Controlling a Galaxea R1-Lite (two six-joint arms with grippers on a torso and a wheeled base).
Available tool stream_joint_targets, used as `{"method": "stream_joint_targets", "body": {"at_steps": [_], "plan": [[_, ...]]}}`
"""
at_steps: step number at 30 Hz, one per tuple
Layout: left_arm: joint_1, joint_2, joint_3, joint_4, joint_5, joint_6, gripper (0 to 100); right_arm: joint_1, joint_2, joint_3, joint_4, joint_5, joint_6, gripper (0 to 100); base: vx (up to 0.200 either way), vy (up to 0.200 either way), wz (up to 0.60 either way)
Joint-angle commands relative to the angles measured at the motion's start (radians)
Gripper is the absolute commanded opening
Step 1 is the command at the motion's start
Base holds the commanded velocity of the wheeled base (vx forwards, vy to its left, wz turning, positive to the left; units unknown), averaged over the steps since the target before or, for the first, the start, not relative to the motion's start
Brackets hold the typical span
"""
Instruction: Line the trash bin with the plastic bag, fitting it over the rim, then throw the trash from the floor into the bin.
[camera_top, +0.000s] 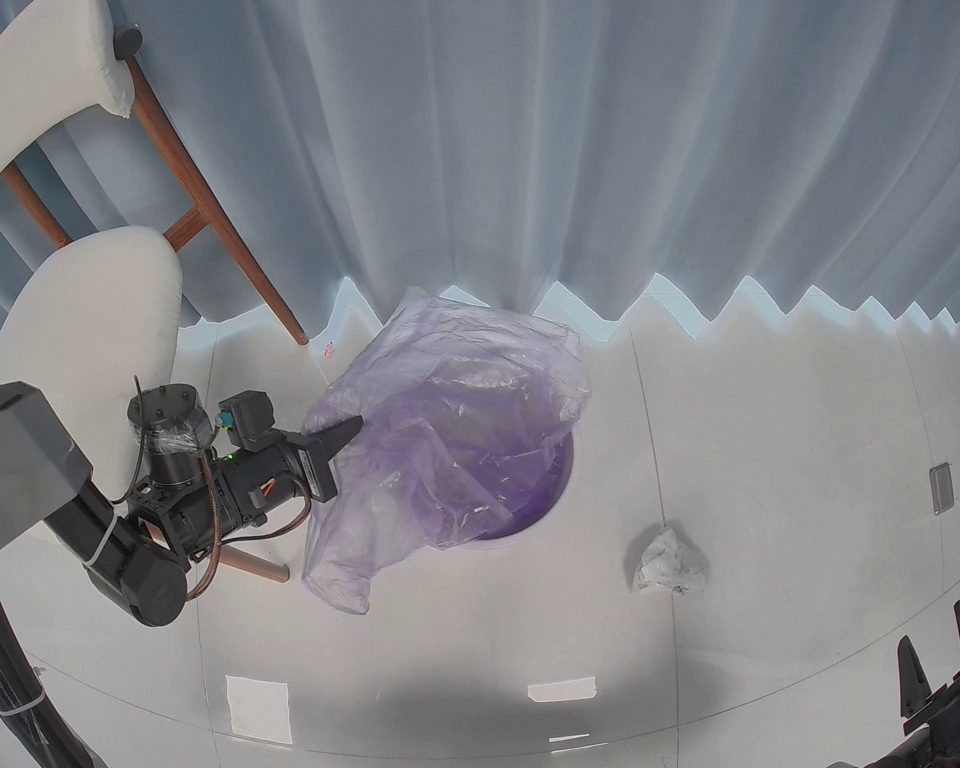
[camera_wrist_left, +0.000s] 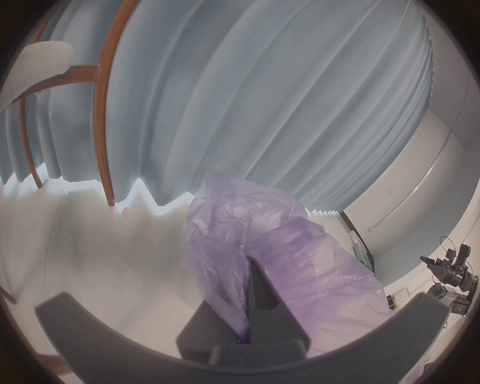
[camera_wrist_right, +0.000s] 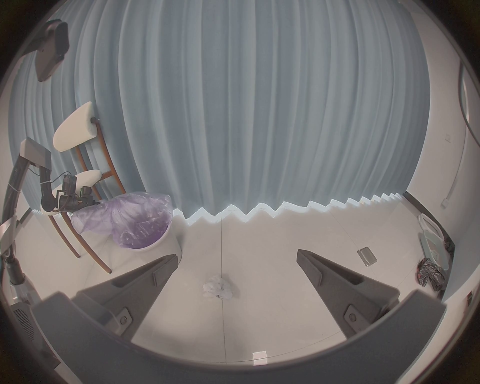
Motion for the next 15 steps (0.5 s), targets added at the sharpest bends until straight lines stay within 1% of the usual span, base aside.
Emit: {"method": "stream_joint_targets", "body": {"at_steps": [1, 5, 8, 10, 11, 13, 15], "plan": [[0.025, -0.007, -0.014, 0.000, 0.000, 0.000, 0, 0.001, -0.018, 0.018, 0.000, 0.000, 0.000, 100, 0.000, 0.000, 0.00], [0.042, -0.024, -0.021, 0.001, 0.000, 0.019, 0, 0.001, -0.018, 0.018, 0.000, 0.000, 0.001, 100, 0.000, 0.000, 0.00], [0.012, -0.014, 0.000, 0.001, 0.003, 0.069, 0, -0.001, -0.018, 0.018, 0.000, 0.000, 0.000, 100, 0.000, 0.000, 0.00], [-0.056, 0.009, 0.046, -0.006, 0.014, 0.117, 0, -0.001, -0.018, 0.018, 0.000, 0.000, 0.001, 100, 0.000, 0.000, 0.00], [-0.067, 0.031, 0.052, -0.008, 0.026, 0.121, 0, 0.001, -0.018, 0.018, 0.000, 0.000, 0.000, 100, 0.000, 0.000, 0.00], [-0.067, 0.065, 0.041, -0.022, 0.054, 0.129, 0, 0.001, -0.018, 0.018, 0.000, 0.000, 0.000, 100, 0.000, 0.000, 0.00], [-0.059, 0.074, 0.031, -0.049, 0.064, 0.134, 0, -0.001, -0.018, 0.018, 0.000, 0.002, 0.001, 100, 0.000, 0.000, 0.00]]}}
